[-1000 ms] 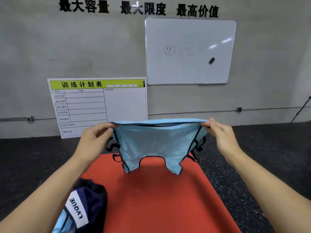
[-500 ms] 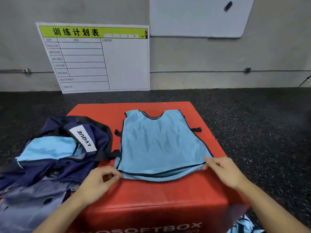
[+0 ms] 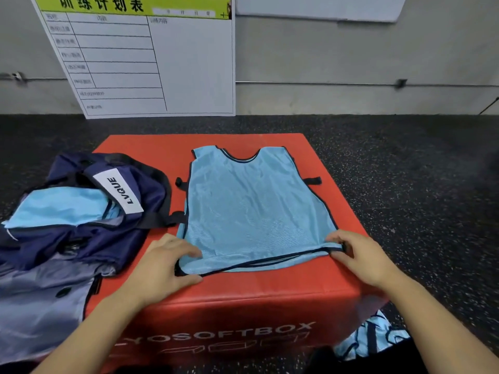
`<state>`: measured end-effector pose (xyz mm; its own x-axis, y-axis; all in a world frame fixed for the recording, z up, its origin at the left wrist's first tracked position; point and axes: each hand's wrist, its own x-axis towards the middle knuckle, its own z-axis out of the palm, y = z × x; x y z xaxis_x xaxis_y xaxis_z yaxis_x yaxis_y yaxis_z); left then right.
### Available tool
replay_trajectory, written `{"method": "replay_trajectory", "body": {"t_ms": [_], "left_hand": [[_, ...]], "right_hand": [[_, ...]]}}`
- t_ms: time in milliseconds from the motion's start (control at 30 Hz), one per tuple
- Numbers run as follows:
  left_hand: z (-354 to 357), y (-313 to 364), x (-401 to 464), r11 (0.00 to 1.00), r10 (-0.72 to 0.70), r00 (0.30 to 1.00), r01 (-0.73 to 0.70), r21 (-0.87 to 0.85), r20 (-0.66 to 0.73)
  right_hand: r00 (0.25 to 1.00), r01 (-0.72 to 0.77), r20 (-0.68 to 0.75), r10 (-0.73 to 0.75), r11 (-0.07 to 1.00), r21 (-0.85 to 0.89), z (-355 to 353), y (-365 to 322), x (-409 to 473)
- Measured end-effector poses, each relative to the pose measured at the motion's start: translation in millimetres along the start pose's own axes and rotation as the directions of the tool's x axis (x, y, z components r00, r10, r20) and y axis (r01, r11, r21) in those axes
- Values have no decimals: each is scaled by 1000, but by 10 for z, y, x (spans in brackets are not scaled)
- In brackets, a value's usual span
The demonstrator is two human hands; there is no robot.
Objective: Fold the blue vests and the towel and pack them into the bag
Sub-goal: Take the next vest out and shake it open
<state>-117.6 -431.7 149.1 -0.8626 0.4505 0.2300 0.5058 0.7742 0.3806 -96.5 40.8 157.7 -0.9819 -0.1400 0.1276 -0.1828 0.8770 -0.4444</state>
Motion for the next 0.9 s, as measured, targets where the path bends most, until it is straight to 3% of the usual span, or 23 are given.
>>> {"method": "replay_trajectory", "body": {"t_ms": [133, 300, 433, 600, 700, 900], "left_hand": [[0, -16, 54, 1000, 7, 1000, -7, 26, -23], [-25, -31, 62, 989, -148, 980, 146, -24, -133], [-58, -65, 94, 979, -192, 978, 185, -85, -86], [-38, -82, 56, 979, -142, 987, 152, -138, 82], [-71, -128, 88, 968, -153, 988, 150, -199, 2], [-27, -94, 195, 908, -319, 939, 264, -324, -127]], "right_hand": [[989, -70, -133, 65, 997, -30, 38, -2, 58], [953, -116, -276, 127, 992, 55, 26, -70, 117], [942, -158, -257, 215, 961, 226, 3, -152, 133], [944, -182, -226, 242, 950, 254, 43, -211, 124], [952, -174, -199, 232, 947, 271, 89, -242, 147], [959, -144, -194, 207, 945, 295, 133, -204, 260]]}}
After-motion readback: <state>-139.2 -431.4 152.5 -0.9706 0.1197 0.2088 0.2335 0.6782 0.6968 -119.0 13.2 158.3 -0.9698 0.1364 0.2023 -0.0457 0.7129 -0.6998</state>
